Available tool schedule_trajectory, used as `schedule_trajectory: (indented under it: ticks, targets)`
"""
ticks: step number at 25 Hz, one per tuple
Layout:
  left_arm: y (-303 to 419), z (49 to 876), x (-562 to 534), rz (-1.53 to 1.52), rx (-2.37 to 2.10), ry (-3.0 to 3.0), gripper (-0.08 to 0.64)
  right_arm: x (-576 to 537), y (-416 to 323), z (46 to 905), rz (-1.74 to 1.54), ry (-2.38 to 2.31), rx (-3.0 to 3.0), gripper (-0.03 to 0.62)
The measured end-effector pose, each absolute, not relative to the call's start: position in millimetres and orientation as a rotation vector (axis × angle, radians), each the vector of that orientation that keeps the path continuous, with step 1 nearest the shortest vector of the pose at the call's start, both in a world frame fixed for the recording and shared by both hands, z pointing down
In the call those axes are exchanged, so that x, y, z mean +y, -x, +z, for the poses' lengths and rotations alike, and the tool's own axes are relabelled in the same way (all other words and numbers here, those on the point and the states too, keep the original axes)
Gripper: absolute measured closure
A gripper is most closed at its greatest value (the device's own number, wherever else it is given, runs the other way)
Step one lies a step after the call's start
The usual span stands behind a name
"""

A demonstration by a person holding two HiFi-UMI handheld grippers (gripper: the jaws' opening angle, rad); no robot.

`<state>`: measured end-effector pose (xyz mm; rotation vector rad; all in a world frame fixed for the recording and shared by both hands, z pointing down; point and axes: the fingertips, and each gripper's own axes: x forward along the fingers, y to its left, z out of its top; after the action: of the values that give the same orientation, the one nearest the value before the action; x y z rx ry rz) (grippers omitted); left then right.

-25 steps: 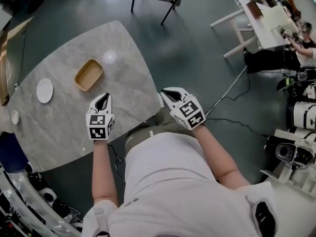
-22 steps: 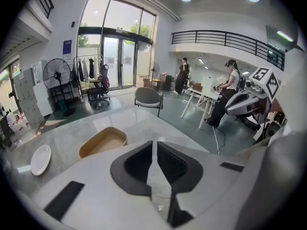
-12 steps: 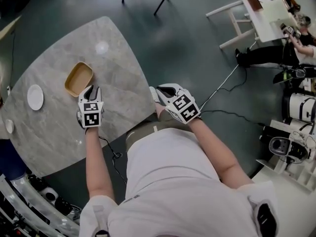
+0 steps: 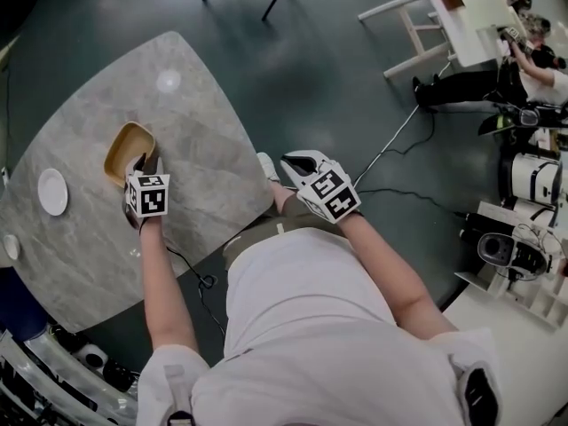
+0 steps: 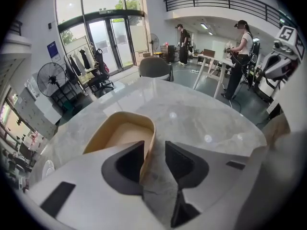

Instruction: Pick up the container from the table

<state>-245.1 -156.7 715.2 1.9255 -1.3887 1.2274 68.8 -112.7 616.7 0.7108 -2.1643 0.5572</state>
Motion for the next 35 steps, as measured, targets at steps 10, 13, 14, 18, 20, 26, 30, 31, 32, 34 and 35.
schedule_trajectory:
  ticks: [10, 13, 14, 18, 20, 26, 30, 31, 32, 34, 35]
  targets:
    - [249.9, 728.8, -163.2, 1.237, -1.392, -1.856, 0.478, -113.9, -79.9, 619.0, 0.586, -0.721, -2.143, 0.581]
    - [246.3, 728.9, -161.7, 1.242, -1.372, -1.866, 0.496, -116.9, -76.9, 618.8, 0.586, -0.716, -2.158, 0.581]
    - [243.0, 728.8, -161.2, 1.242, -1.369, -1.867, 0.499, -118.3, -78.1, 619.4, 0.584, -0.713, -2.16, 0.581]
    - [233.0, 722.1, -157.3, 1.231, -1.367, -1.876, 0.519, -118.5, -78.3, 619.2, 0.582, -0.693, -2.172, 0.581]
    - [227.2, 715.6, -155.1, 1.226, -1.37, -1.884, 0.532, -119.0, -77.8, 617.3, 0.575, -0.683, -2.183, 0.581]
    - [217.4, 695.3, -143.5, 1.193, -1.403, -1.885, 0.534, -124.5, -68.1, 611.5, 0.544, -0.634, -2.23, 0.581]
    - [212.4, 674.9, -132.5, 1.158, -1.451, -1.875, 0.535, -129.4, -59.2, 601.2, 0.516, -0.589, -2.272, 0.581]
    - [210.9, 670.0, -129.9, 1.144, -1.465, -1.875, 0.535, -130.8, -56.6, 599.1, 0.508, -0.578, -2.283, 0.581]
    - [209.1, 664.7, -127.4, 1.126, -1.48, -1.874, 0.535, -132.2, -54.0, 596.9, 0.501, -0.565, -2.295, 0.581]
    - [204.5, 653.6, -122.3, 1.088, -1.506, -1.866, 0.535, -135.2, -49.3, 591.8, 0.489, -0.536, -2.319, 0.581]
    - [202.1, 647.8, -119.8, 1.072, -1.517, -1.862, 0.535, -136.4, -46.8, 589.1, 0.483, -0.521, -2.331, 0.581]
